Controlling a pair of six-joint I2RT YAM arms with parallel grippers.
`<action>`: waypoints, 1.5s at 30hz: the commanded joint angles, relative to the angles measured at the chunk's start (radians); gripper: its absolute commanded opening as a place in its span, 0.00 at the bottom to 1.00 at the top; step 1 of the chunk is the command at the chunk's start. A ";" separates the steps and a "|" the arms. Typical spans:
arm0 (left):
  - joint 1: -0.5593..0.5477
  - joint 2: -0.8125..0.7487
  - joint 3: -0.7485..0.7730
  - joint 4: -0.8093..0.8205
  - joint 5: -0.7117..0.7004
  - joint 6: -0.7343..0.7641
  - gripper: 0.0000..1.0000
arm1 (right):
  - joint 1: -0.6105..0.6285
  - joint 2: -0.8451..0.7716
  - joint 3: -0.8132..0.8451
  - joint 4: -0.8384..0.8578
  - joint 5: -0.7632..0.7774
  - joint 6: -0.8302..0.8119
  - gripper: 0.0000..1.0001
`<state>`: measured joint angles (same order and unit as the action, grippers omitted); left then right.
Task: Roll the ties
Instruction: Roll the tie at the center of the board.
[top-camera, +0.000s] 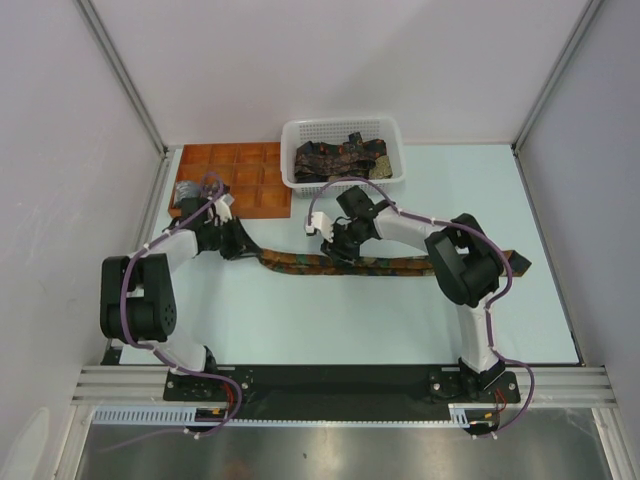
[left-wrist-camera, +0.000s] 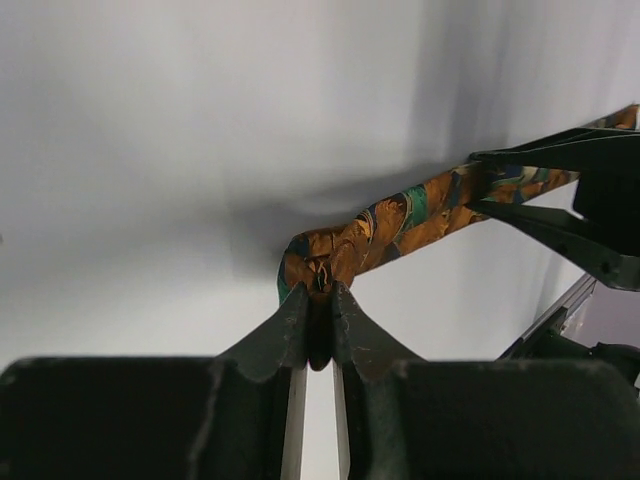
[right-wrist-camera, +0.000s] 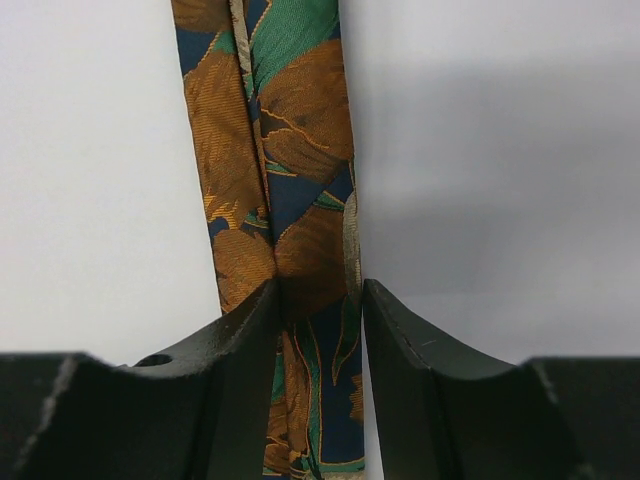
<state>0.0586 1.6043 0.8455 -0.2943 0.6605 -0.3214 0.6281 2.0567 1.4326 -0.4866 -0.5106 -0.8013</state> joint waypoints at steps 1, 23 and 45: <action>0.009 0.000 0.073 0.089 0.082 0.028 0.17 | -0.021 0.014 0.032 0.062 0.080 0.069 0.43; 0.053 0.029 0.047 -0.026 -0.033 0.084 0.44 | 0.055 -0.012 0.000 -0.027 0.017 0.031 0.59; 0.032 0.008 0.070 -0.054 -0.018 0.148 0.22 | 0.045 -0.010 0.105 -0.020 0.002 0.230 0.61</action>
<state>0.1028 1.6459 0.8864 -0.3309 0.6086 -0.2230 0.6994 2.0567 1.4391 -0.4545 -0.4320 -0.7322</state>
